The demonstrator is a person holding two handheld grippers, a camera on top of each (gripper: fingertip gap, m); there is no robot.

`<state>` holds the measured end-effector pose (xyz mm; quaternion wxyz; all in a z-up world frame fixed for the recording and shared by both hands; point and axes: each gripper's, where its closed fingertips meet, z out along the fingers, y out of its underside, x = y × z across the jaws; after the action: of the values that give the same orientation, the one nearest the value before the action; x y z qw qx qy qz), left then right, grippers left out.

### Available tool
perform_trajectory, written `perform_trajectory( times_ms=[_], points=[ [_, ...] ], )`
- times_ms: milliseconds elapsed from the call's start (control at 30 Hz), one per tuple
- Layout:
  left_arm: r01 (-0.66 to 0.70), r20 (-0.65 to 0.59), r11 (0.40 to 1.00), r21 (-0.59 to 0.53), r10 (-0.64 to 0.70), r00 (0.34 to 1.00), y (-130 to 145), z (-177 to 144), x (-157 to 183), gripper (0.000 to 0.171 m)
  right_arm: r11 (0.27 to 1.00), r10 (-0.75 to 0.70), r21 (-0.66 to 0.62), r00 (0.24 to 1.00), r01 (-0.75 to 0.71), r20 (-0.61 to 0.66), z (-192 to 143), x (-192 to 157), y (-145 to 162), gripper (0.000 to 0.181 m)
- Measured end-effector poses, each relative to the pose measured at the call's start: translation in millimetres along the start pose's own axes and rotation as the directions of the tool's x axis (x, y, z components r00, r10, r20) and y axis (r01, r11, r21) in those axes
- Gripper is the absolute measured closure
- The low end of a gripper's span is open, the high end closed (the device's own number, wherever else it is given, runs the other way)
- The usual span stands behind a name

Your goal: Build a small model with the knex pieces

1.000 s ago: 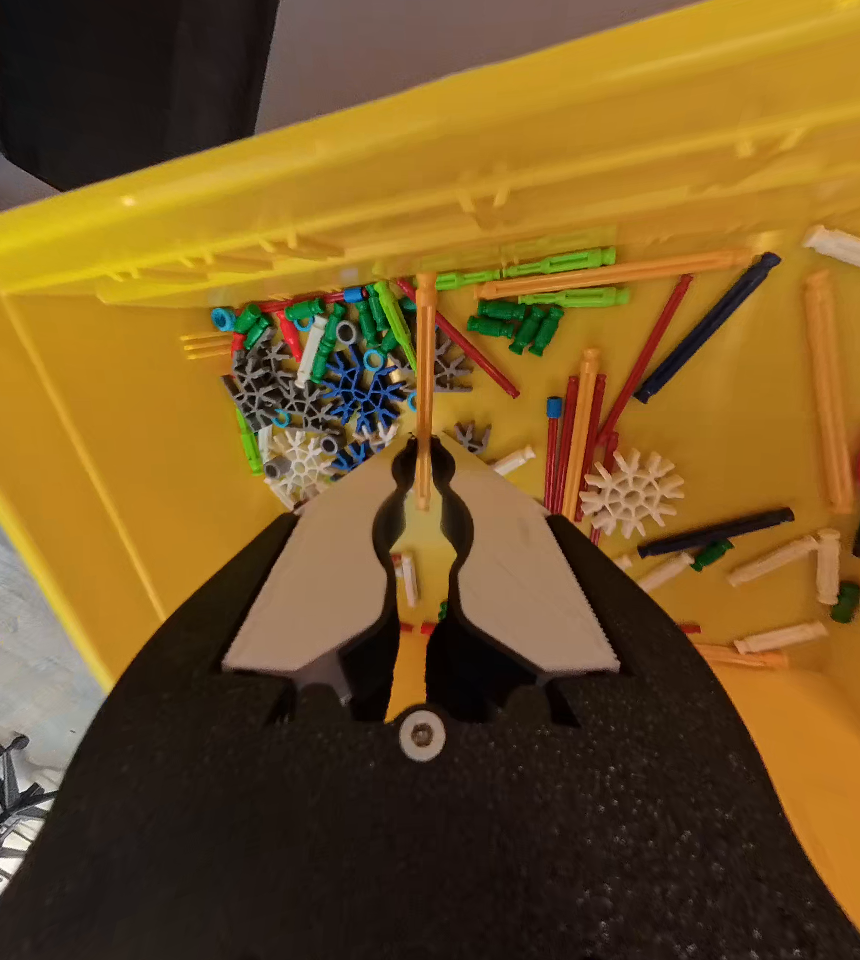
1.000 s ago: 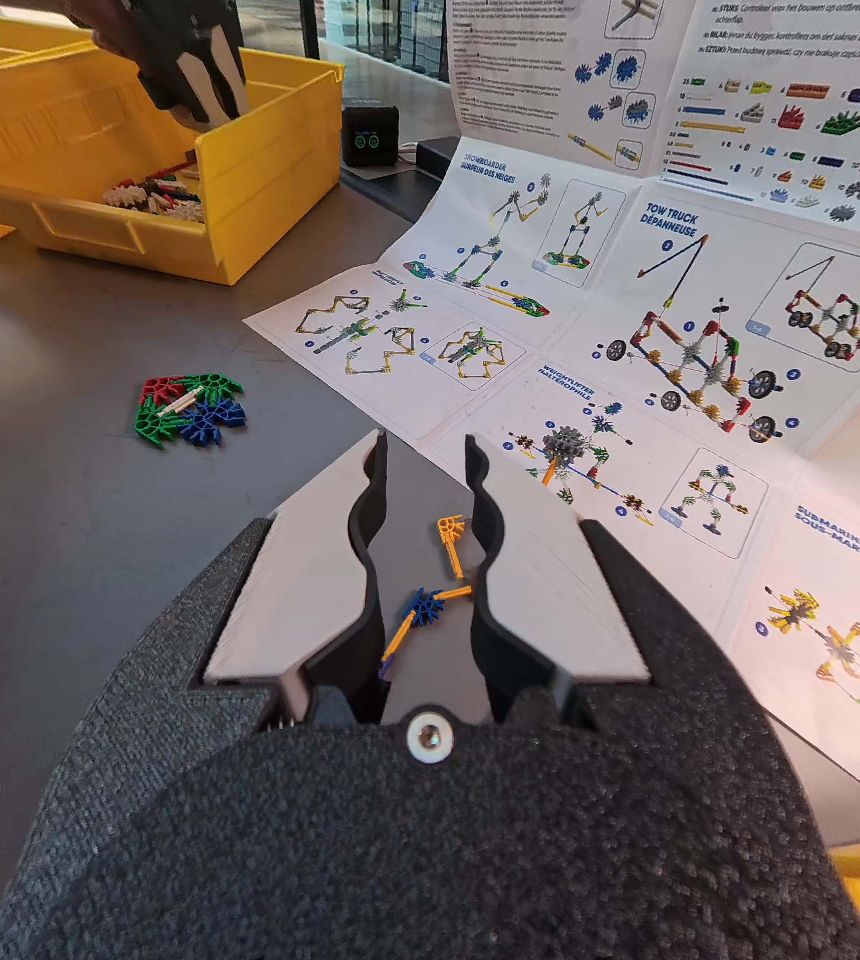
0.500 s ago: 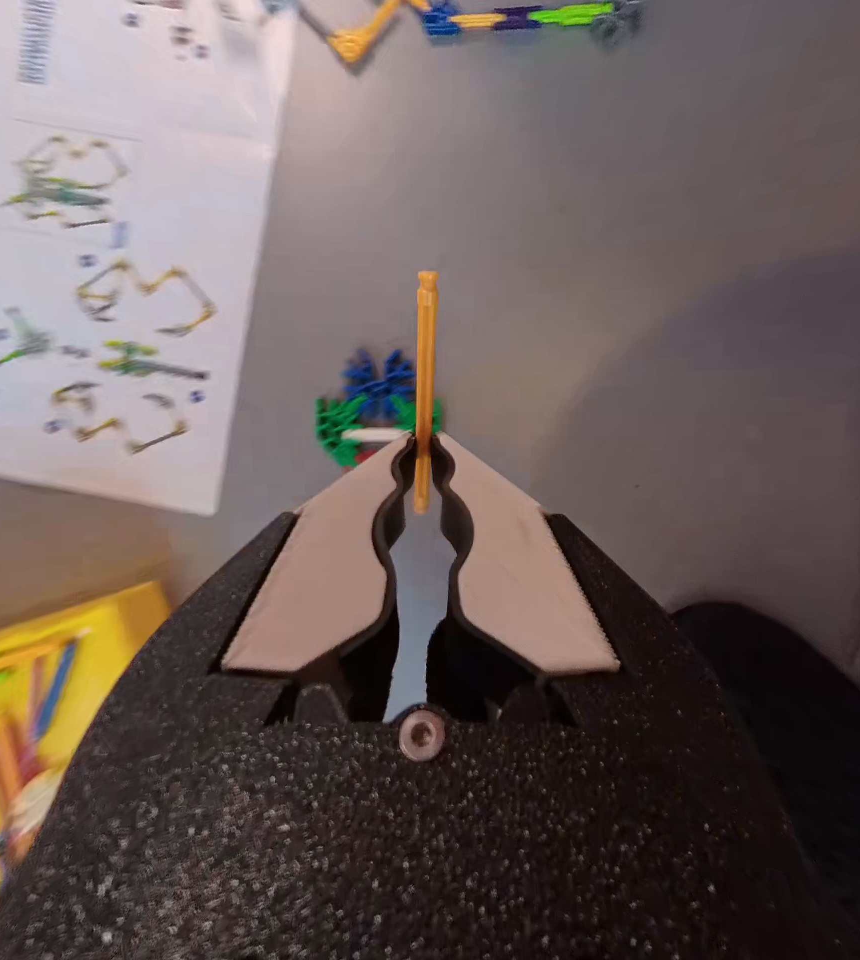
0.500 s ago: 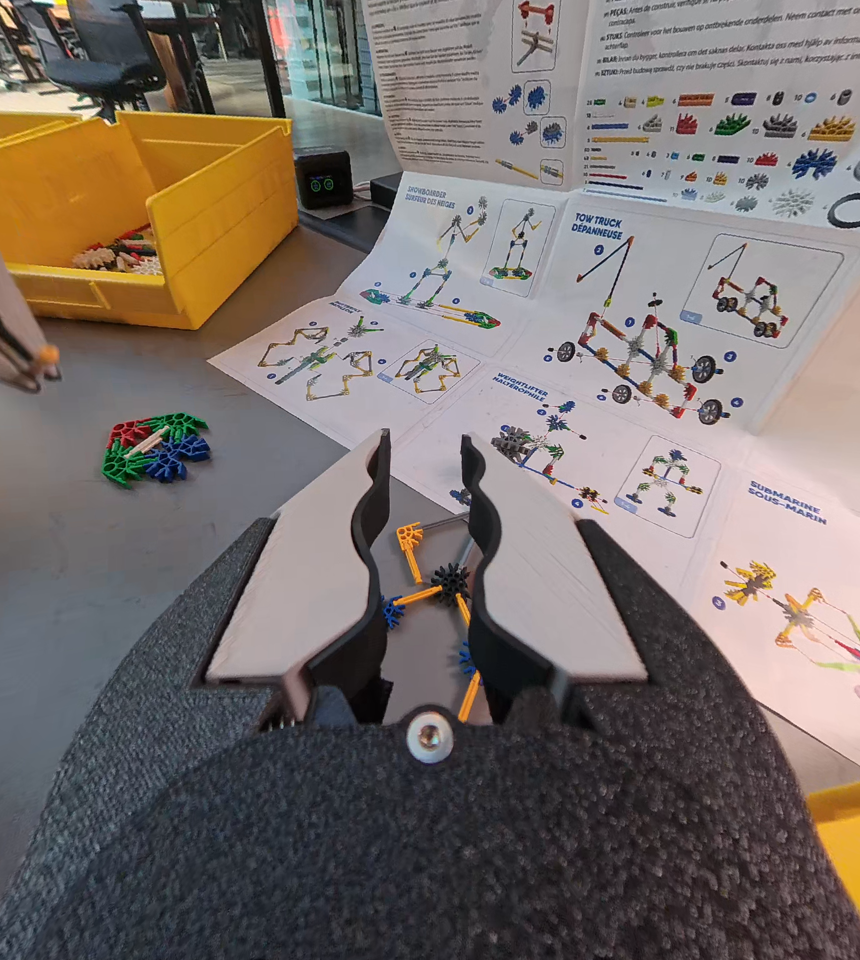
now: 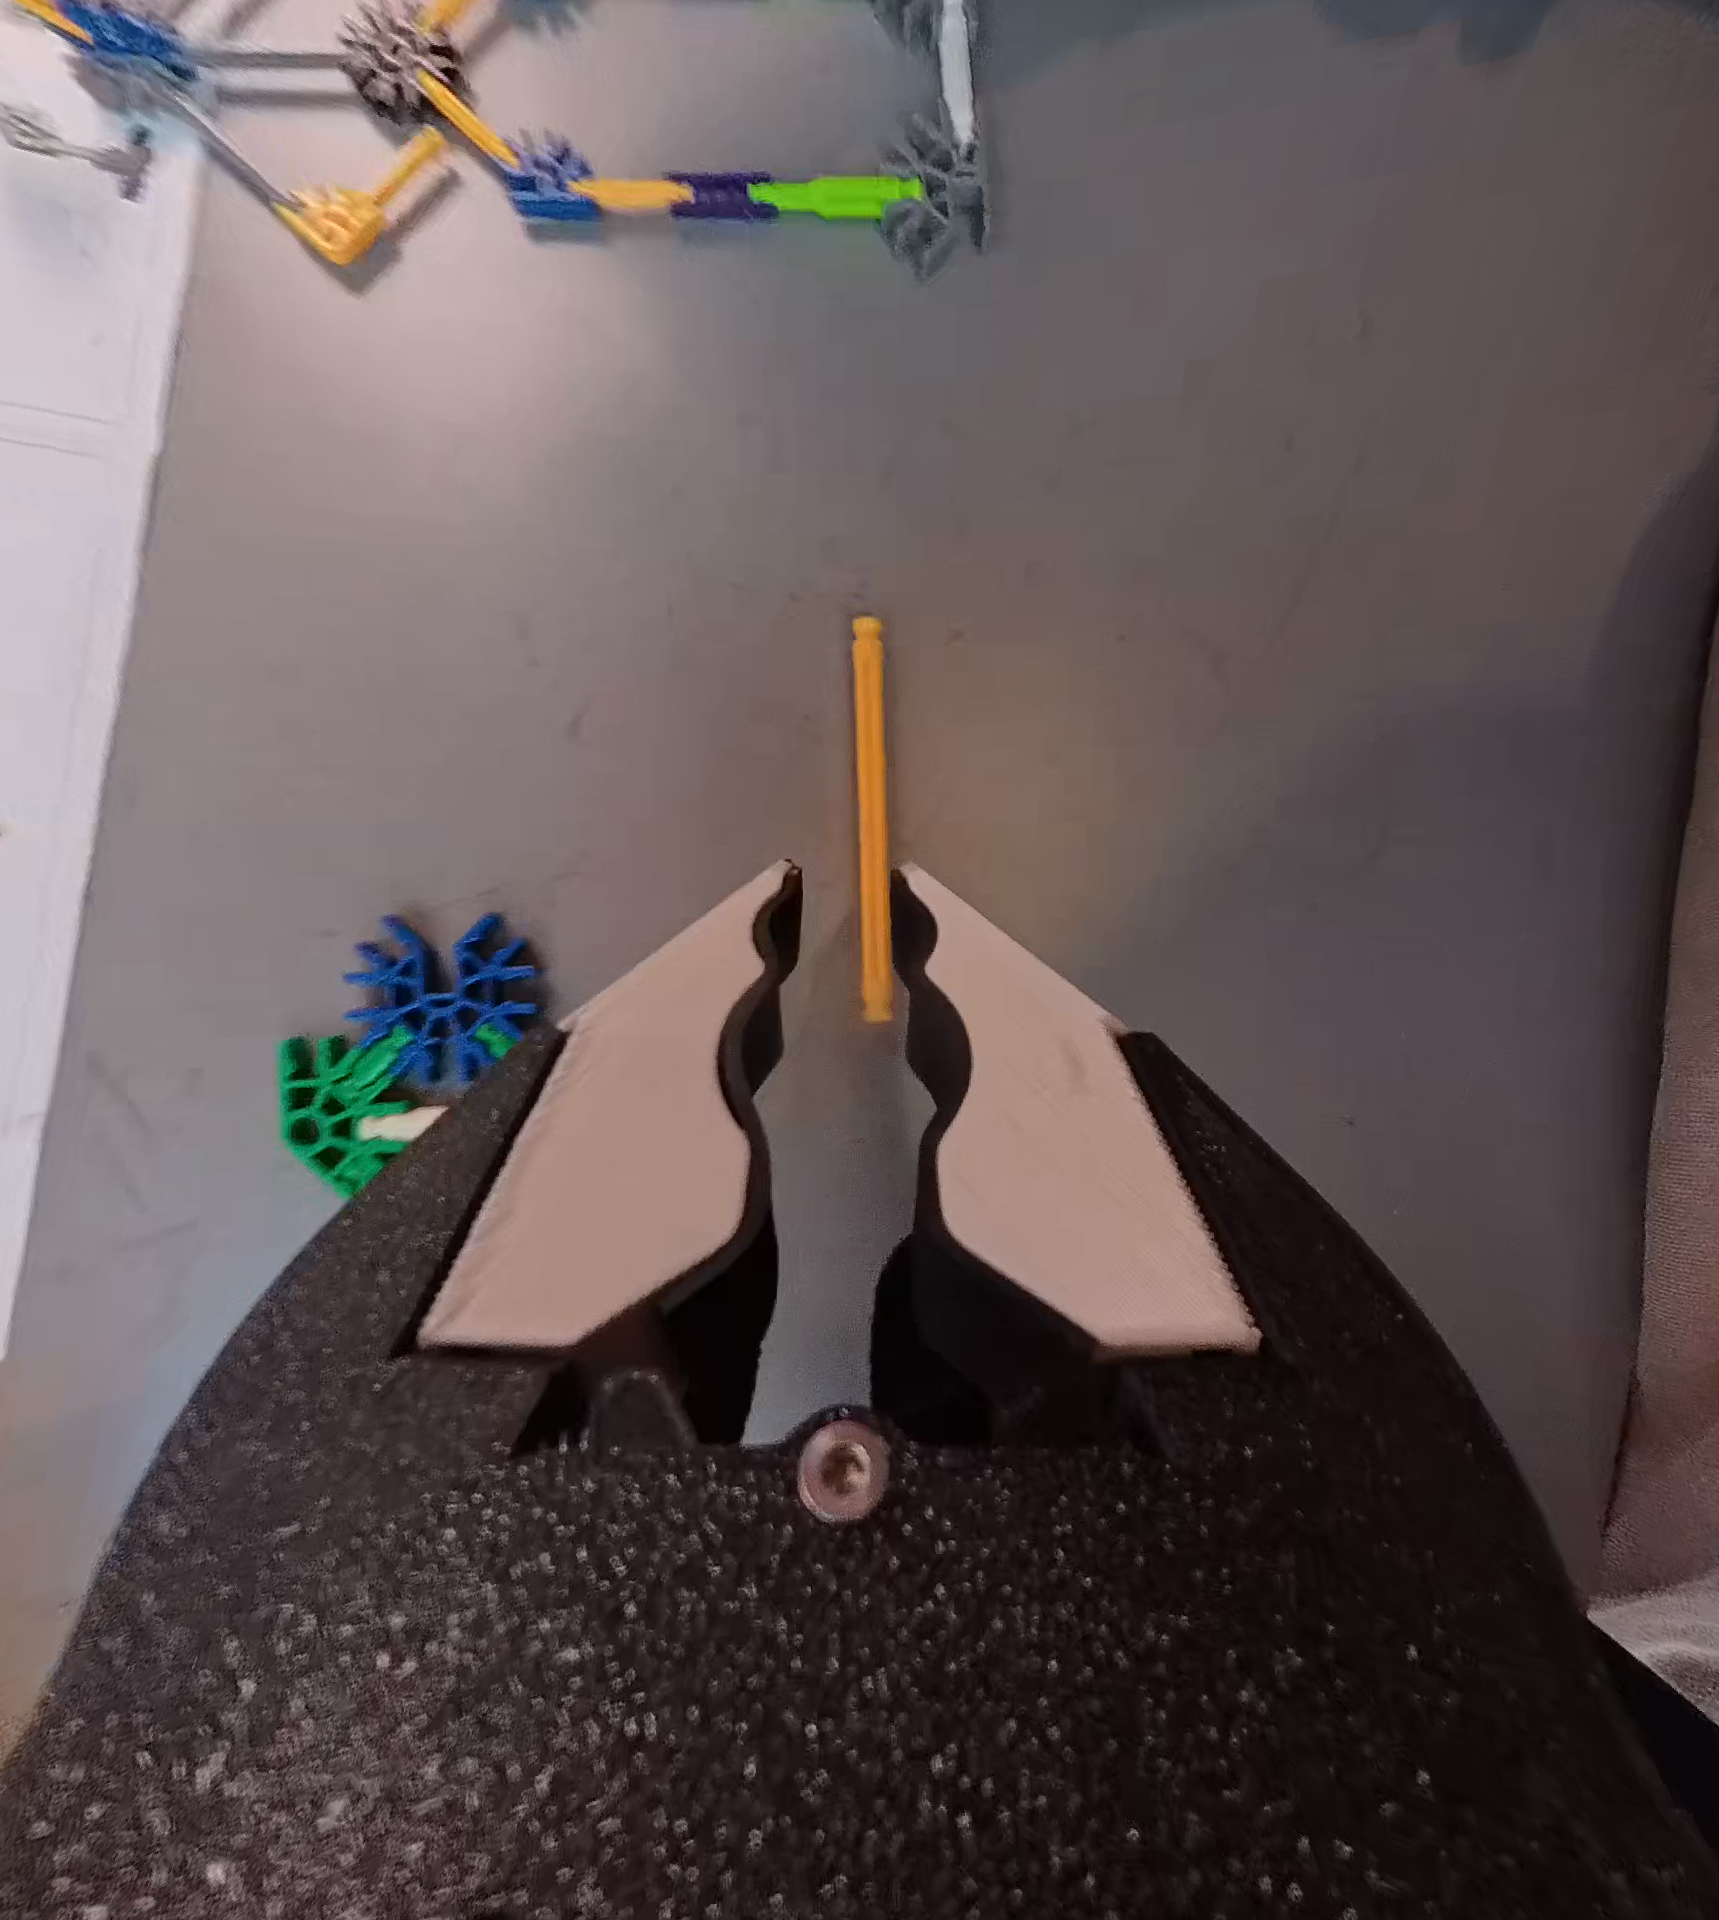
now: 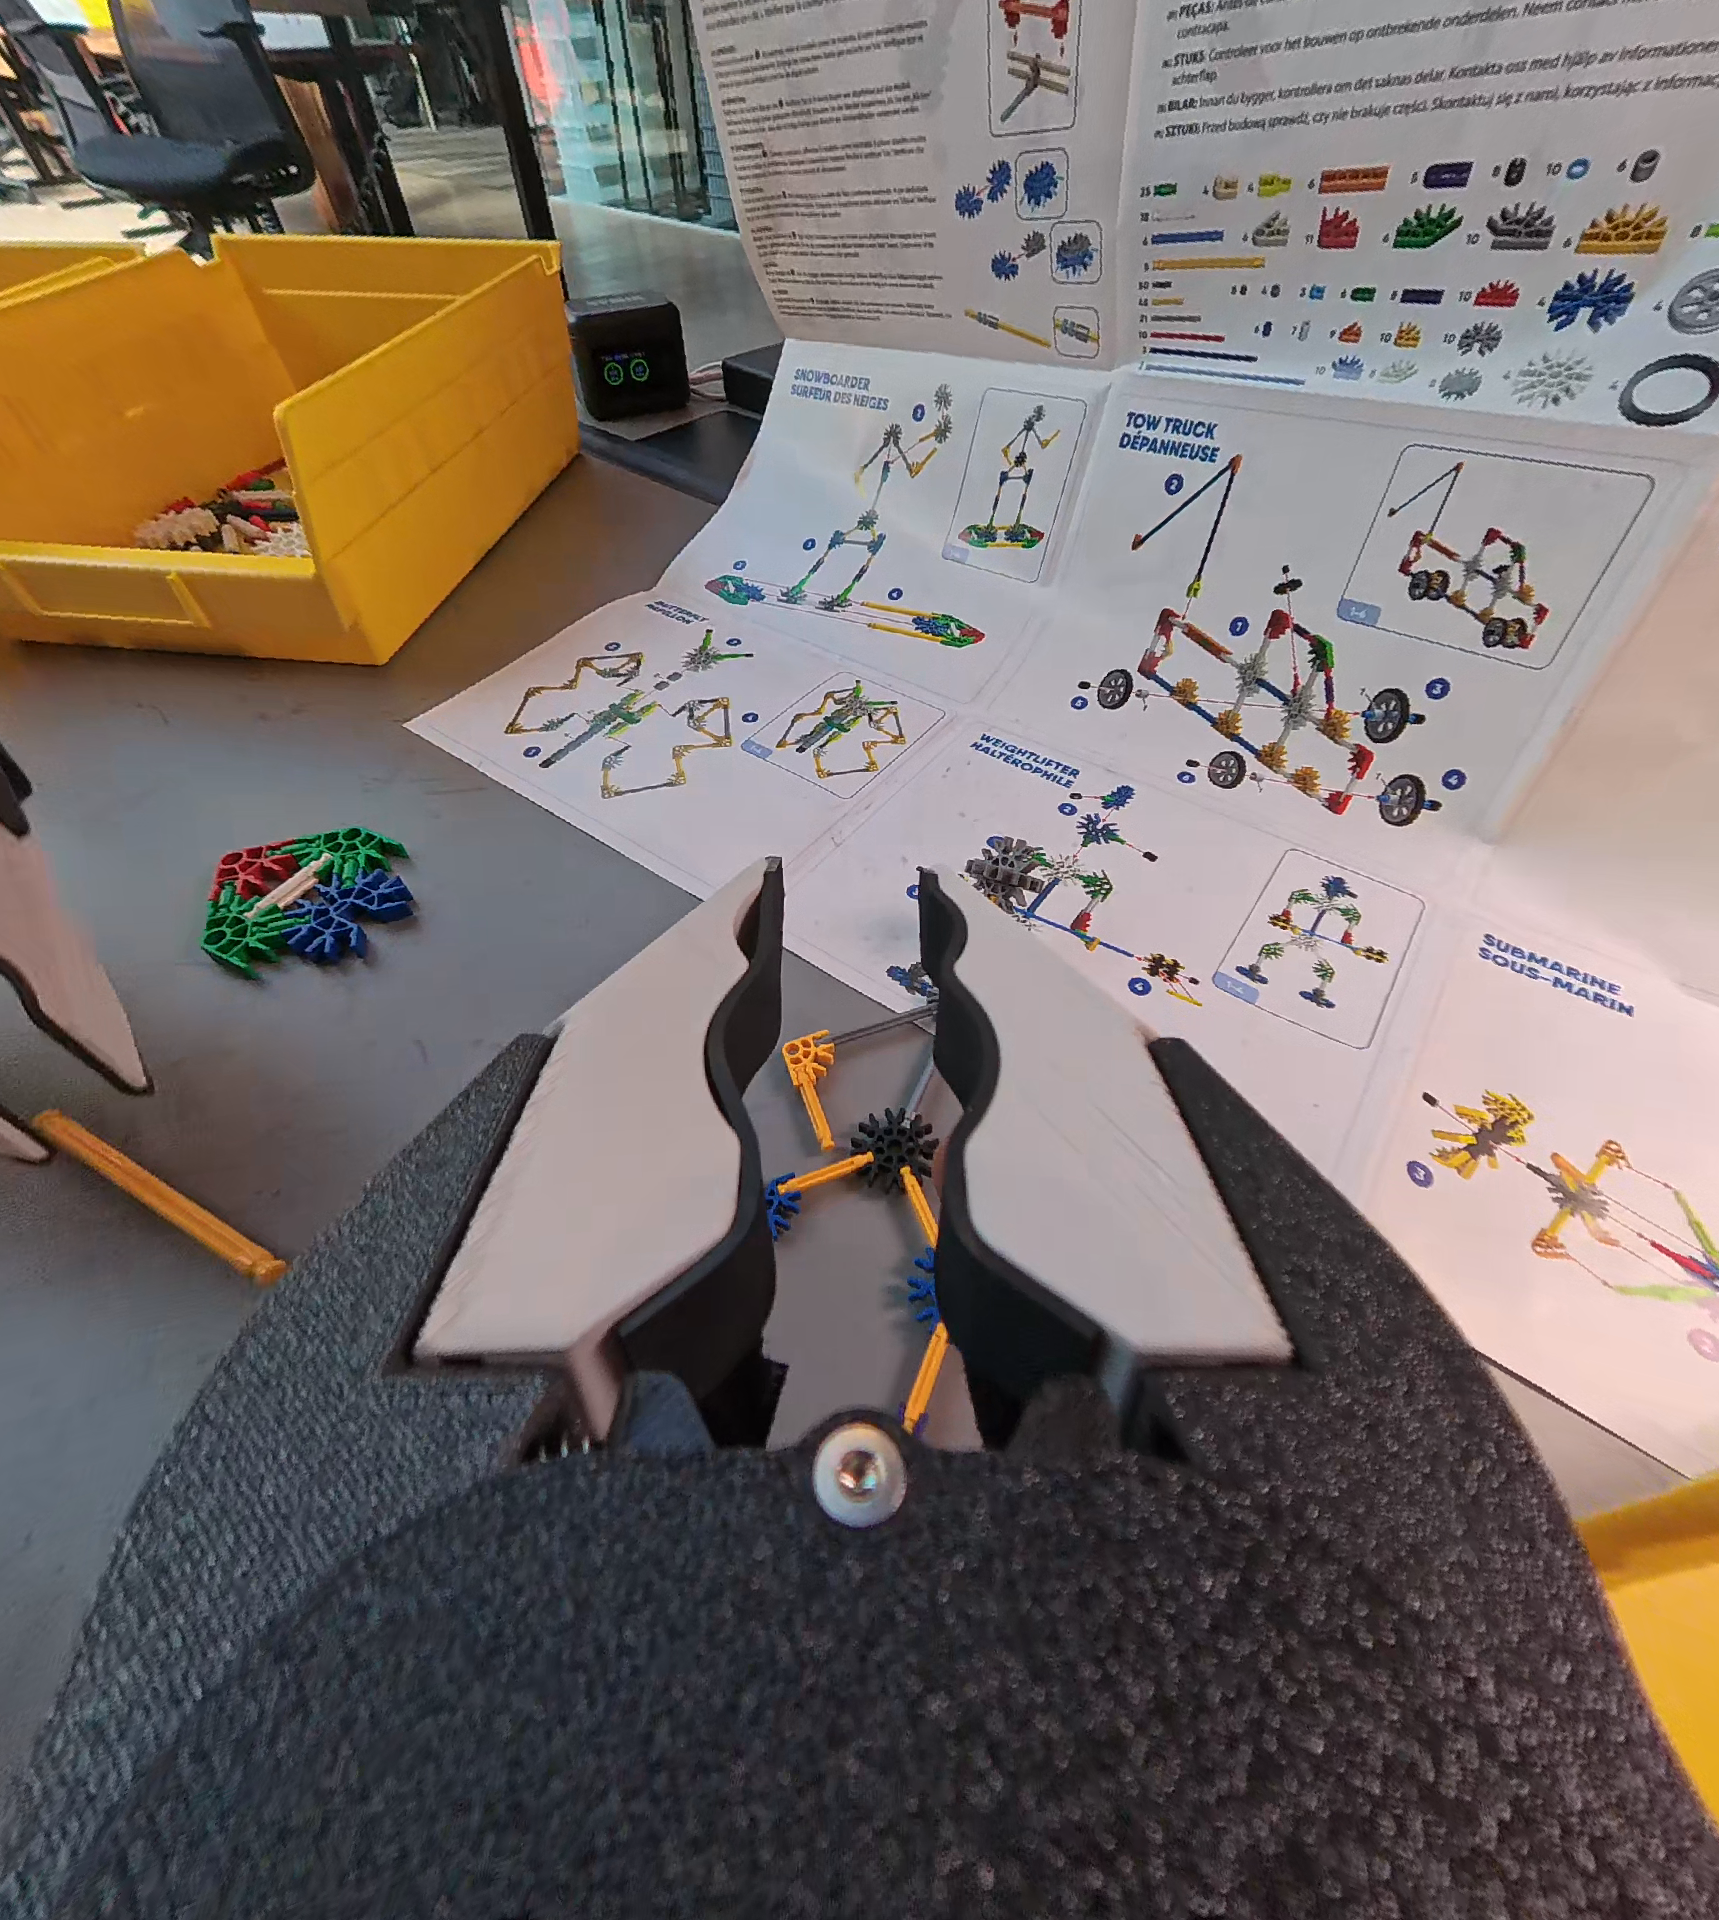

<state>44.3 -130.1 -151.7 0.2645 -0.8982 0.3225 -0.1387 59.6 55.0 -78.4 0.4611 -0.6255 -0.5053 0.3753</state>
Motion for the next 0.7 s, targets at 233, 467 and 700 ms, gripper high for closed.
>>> perform_trajectory(
  times_ms=[233,467,700],
  points=[
    [0.155,0.509,0.982,0.109,-0.189,0.840,33,-166,-165,0.154,1.000,0.008,0.007,1.000,-0.008,0.009,0,-1,-2,0.157],
    [0.393,0.517,0.901,-0.185,-0.251,0.818,170,-188,-262,0.155,1.000,-0.009,-0.012,1.000,0.009,0.009,3,-3,4,0.157],
    [0.355,0.481,0.871,-0.339,-0.163,0.862,196,-155,-270,0.169,0.999,0.007,-0.031,1.000,-0.007,0.020,6,-1,12,0.157]
  ],
)
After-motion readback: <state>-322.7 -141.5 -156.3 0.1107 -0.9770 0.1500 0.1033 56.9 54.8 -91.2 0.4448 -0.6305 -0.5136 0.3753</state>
